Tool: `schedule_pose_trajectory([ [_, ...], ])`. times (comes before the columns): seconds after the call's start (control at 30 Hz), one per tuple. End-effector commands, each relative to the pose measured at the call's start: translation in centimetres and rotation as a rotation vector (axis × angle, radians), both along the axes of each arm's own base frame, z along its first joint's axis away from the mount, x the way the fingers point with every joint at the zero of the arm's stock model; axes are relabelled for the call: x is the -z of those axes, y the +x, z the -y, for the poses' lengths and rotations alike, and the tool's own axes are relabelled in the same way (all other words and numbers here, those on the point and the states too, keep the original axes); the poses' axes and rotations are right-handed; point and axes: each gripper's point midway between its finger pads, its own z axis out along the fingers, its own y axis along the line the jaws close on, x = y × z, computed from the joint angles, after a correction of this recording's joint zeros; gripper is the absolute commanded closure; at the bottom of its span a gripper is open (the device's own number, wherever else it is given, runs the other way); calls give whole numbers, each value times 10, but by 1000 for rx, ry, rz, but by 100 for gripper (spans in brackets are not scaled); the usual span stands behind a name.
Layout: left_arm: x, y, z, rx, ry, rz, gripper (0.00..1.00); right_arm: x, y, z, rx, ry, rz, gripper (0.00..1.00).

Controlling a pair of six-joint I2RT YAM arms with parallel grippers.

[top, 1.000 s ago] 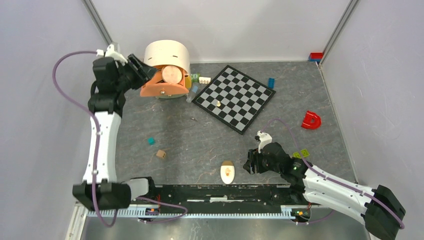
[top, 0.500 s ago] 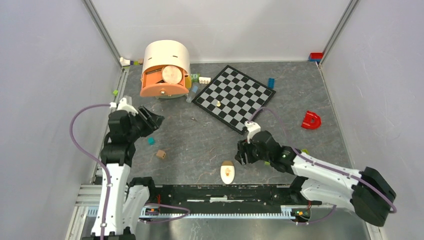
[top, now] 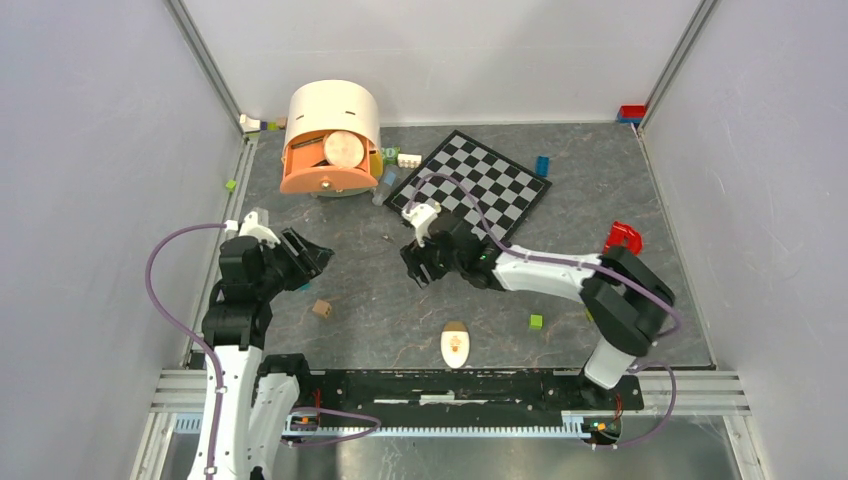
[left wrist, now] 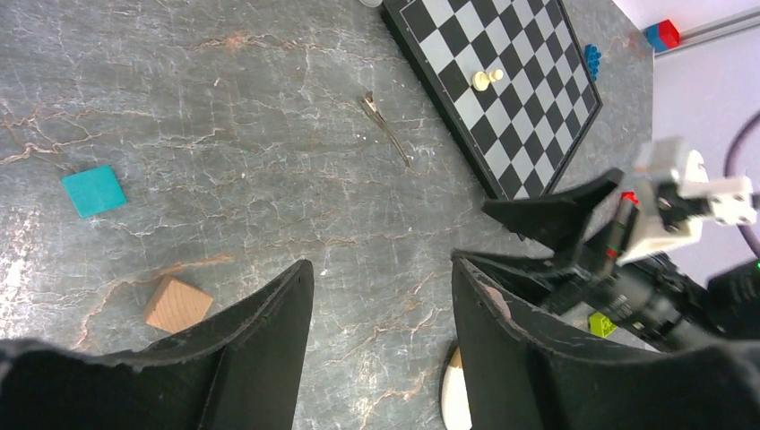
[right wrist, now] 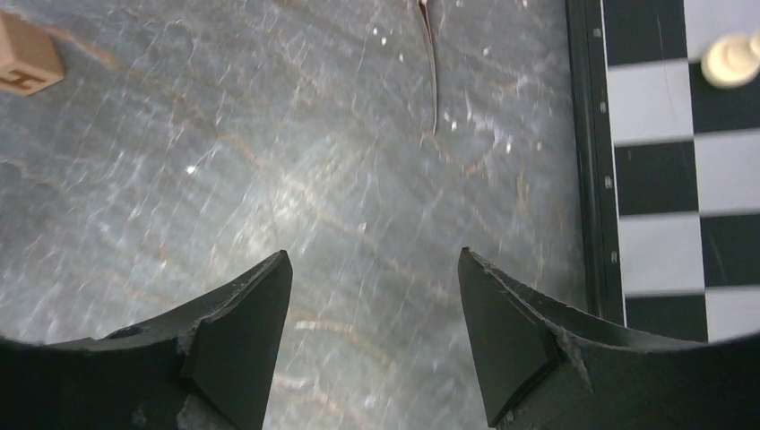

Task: Organize the makeup
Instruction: Pick up the makeup brush from the center of the board.

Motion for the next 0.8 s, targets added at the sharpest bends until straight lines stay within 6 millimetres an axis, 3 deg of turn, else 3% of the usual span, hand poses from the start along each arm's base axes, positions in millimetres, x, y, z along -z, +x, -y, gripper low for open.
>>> schedule_pose_trajectory([
  [0.0, -10, 0, 6, 49, 11, 50, 35, -5, 32, -29, -61, -31, 122, 25],
  [0.4, -13, -1, 3, 43, 28, 64, 34, 29, 73, -61, -48, -125, 143, 28],
  [0.77, -12, -1, 3, 39, 26, 61, 34, 70, 84, -58, -30, -142, 57, 34],
])
